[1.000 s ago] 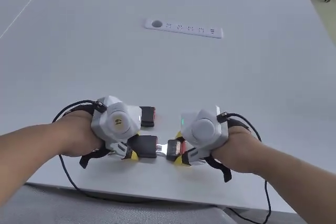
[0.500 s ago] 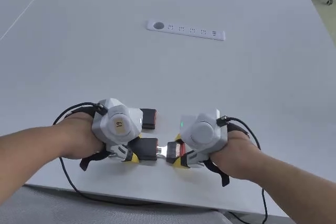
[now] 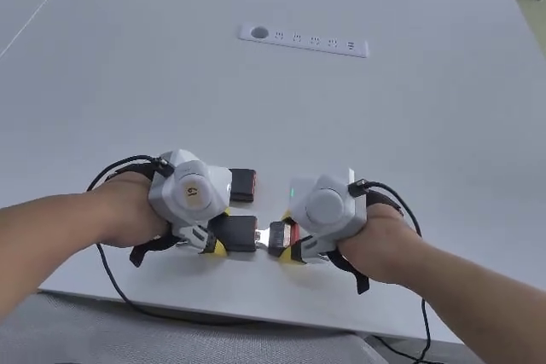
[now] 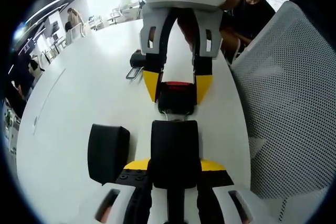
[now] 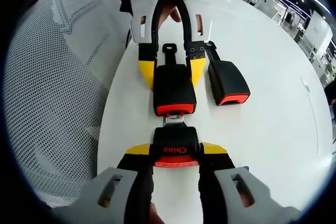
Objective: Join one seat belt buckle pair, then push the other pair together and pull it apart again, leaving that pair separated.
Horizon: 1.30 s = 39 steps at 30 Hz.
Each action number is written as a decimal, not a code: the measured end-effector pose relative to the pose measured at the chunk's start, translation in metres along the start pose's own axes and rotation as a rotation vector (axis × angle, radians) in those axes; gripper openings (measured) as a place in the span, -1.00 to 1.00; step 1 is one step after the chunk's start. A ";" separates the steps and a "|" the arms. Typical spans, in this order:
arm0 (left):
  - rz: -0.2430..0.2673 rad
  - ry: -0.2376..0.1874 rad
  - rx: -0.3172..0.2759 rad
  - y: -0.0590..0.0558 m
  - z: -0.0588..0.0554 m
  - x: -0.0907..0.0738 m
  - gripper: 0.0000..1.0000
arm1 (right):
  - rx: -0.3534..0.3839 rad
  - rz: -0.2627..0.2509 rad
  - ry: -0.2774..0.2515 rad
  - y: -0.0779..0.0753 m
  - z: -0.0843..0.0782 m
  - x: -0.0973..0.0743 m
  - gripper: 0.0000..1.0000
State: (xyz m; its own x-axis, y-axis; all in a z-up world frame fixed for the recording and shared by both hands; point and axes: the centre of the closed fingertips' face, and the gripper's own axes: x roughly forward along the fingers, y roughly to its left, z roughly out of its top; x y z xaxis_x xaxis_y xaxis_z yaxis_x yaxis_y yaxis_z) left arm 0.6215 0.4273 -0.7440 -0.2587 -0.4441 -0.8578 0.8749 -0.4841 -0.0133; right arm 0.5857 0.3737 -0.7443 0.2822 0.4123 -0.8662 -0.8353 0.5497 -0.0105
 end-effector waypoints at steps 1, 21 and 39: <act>0.000 0.000 -0.001 0.000 0.000 0.000 -0.35 | 0.001 -0.001 -0.001 0.000 0.001 0.000 -0.39; -0.004 0.000 0.011 -0.002 -0.002 0.000 -0.35 | -0.017 -0.009 0.000 0.000 0.011 0.002 -0.40; -0.003 0.007 0.014 -0.003 -0.002 0.000 -0.35 | -0.027 -0.008 0.009 0.003 0.009 0.005 -0.40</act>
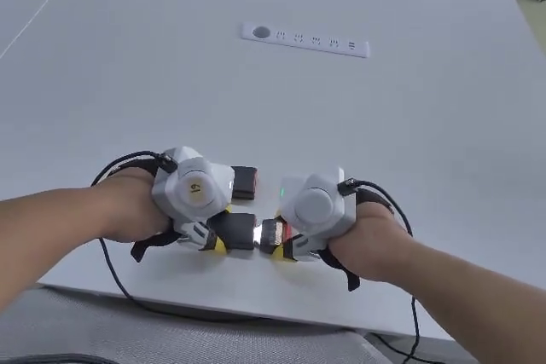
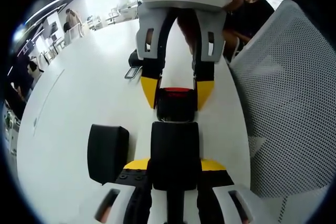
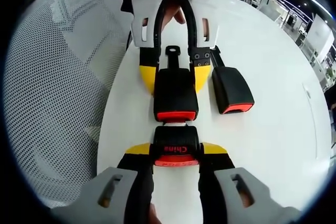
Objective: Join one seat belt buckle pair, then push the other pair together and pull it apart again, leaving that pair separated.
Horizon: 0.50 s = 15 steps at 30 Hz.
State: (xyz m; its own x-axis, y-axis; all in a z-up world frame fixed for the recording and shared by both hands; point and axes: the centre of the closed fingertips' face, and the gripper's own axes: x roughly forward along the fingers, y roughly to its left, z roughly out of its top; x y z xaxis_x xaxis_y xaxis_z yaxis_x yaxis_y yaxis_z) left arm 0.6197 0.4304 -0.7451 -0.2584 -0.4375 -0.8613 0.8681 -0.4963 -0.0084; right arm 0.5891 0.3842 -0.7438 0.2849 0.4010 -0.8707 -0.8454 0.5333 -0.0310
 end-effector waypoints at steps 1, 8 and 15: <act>-0.003 -0.004 -0.003 0.000 0.000 0.000 -0.36 | 0.002 0.003 0.001 0.000 0.000 0.000 -0.40; -0.006 -0.008 -0.006 0.000 0.000 -0.001 -0.36 | 0.015 0.008 0.004 0.001 -0.002 0.000 -0.40; -0.008 -0.010 -0.007 0.000 0.000 -0.001 -0.37 | 0.014 0.015 0.012 0.002 -0.001 0.001 -0.40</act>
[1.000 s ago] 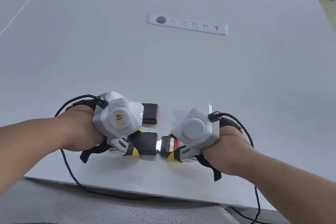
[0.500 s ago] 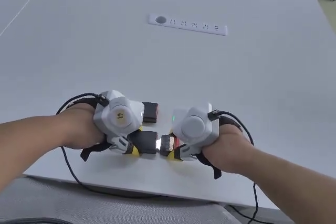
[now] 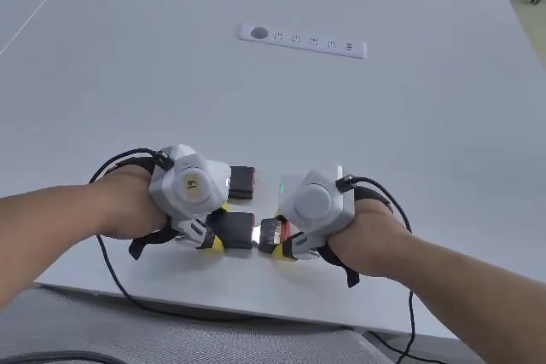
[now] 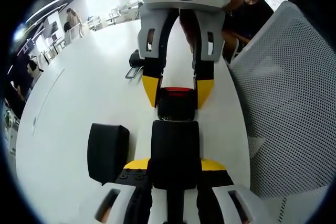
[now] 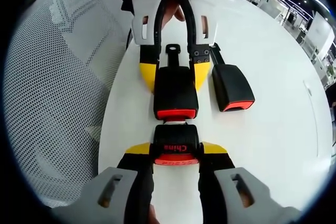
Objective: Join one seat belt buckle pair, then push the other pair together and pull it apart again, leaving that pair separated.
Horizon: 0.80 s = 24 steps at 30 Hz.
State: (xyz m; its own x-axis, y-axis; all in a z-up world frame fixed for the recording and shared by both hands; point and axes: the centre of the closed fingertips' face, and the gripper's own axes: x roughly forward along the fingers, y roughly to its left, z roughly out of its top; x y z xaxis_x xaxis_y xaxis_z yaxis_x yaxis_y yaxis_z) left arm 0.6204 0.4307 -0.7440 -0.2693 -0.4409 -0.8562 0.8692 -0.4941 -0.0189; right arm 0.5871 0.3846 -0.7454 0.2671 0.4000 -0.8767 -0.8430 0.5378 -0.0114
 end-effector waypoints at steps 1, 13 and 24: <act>0.000 -0.001 -0.001 0.000 0.000 0.000 -0.37 | 0.001 0.000 0.001 0.000 0.000 0.000 -0.39; 0.004 -0.002 0.000 0.000 0.000 0.000 -0.36 | 0.002 -0.001 0.008 -0.001 -0.001 0.000 -0.38; 0.005 -0.009 -0.007 0.001 0.000 0.000 -0.36 | -0.001 0.002 0.009 -0.002 -0.001 0.000 -0.37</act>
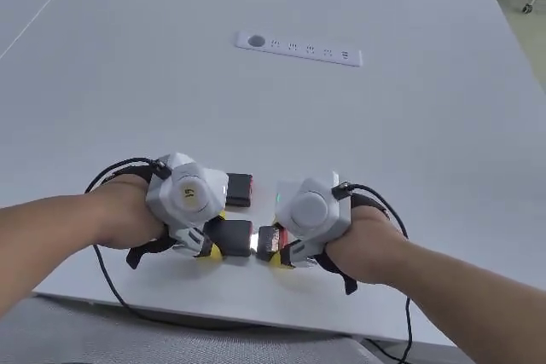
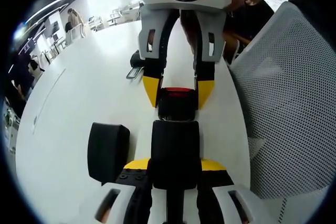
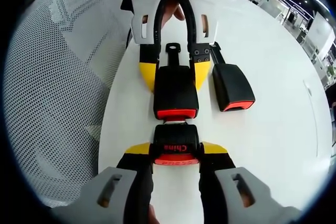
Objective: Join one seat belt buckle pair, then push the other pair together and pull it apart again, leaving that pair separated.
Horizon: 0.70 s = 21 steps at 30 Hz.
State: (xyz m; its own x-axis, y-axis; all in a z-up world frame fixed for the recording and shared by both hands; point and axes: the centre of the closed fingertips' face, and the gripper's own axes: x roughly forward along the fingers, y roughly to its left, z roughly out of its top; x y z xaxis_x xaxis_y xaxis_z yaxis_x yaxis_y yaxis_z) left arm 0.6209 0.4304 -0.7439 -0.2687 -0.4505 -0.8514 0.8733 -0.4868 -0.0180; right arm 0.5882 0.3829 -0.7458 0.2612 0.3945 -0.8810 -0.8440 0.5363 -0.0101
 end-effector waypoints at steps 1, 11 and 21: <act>0.000 0.000 0.000 0.000 0.000 0.000 -0.36 | 0.002 0.000 -0.002 0.000 0.000 0.000 -0.37; 0.000 0.009 -0.006 0.000 0.000 0.001 -0.35 | 0.012 -0.001 -0.010 0.000 0.000 0.000 -0.35; -0.001 0.025 -0.007 0.000 0.000 0.001 -0.33 | 0.024 0.000 -0.029 0.000 0.000 0.000 -0.33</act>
State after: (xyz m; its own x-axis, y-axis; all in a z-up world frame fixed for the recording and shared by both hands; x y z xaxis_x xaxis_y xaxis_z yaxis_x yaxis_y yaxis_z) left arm 0.6207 0.4297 -0.7447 -0.2590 -0.4309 -0.8644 0.8760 -0.4819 -0.0222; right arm 0.5884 0.3825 -0.7460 0.2748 0.4160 -0.8668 -0.8324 0.5541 0.0020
